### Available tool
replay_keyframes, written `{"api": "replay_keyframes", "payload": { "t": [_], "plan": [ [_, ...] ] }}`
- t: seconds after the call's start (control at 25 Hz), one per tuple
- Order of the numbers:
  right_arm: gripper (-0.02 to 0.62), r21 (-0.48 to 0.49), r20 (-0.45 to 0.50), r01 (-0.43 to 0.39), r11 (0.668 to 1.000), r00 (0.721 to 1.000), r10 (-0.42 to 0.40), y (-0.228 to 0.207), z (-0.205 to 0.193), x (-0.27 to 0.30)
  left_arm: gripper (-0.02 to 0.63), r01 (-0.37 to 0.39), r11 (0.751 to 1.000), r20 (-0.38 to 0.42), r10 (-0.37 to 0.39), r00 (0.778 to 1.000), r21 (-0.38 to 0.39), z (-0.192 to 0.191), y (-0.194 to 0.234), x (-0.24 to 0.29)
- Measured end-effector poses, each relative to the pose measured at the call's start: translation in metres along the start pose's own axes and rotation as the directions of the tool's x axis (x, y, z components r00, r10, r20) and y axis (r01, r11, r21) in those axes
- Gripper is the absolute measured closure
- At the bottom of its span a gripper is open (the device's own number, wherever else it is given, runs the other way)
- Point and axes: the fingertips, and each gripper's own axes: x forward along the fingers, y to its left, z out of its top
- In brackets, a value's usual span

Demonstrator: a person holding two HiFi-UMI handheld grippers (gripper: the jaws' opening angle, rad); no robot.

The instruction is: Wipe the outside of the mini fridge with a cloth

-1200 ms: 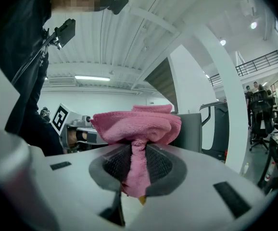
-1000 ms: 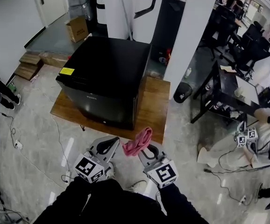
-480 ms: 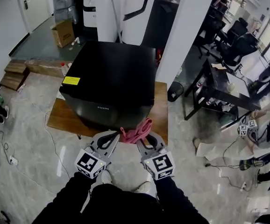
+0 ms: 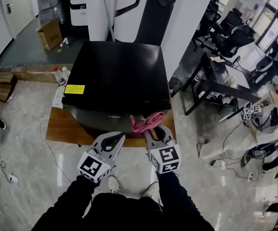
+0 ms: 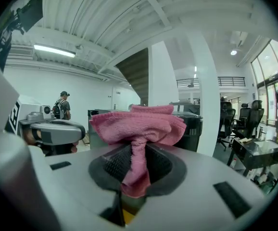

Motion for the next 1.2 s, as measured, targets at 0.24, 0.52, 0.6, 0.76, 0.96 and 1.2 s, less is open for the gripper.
{"api": "replay_keyframes", "payload": {
  "t": [0.24,0.52,0.6,0.76,0.96,1.2],
  "plan": [
    [0.522,-0.027,0.001,0.074,0.997,0.997,-0.074,0.0,-0.001,0.019,0.6,0.031,0.999,-0.009,-0.031,0.999,-0.028,-0.015,0.012,0.001],
    [0.525,-0.022,-0.035,0.106,0.994,0.994,-0.107,-0.005,-0.049,0.028,0.6,0.012,0.998,-0.023,-0.014,1.0,-0.061,-0.043,0.019,0.013],
    [0.525,-0.016,-0.054,0.11,0.994,0.992,-0.111,-0.005,-0.066,0.033,0.6,-0.001,0.998,-0.024,-0.001,1.0,-0.069,-0.055,0.022,0.016],
    [0.525,0.018,-0.116,0.099,0.995,0.989,-0.096,-0.01,-0.108,0.044,0.6,-0.038,0.996,-0.052,0.034,0.998,-0.078,-0.088,0.026,0.028],
    [0.525,0.04,-0.178,0.094,0.995,0.98,-0.085,-0.014,-0.156,0.056,0.6,-0.067,0.995,-0.077,0.061,0.995,-0.08,-0.135,0.034,0.041],
    [0.526,0.077,-0.284,0.082,0.994,0.957,-0.057,-0.016,-0.227,0.075,0.6,-0.07,0.994,-0.132,0.059,0.99,-0.081,-0.192,0.041,0.053]
  ]
}}
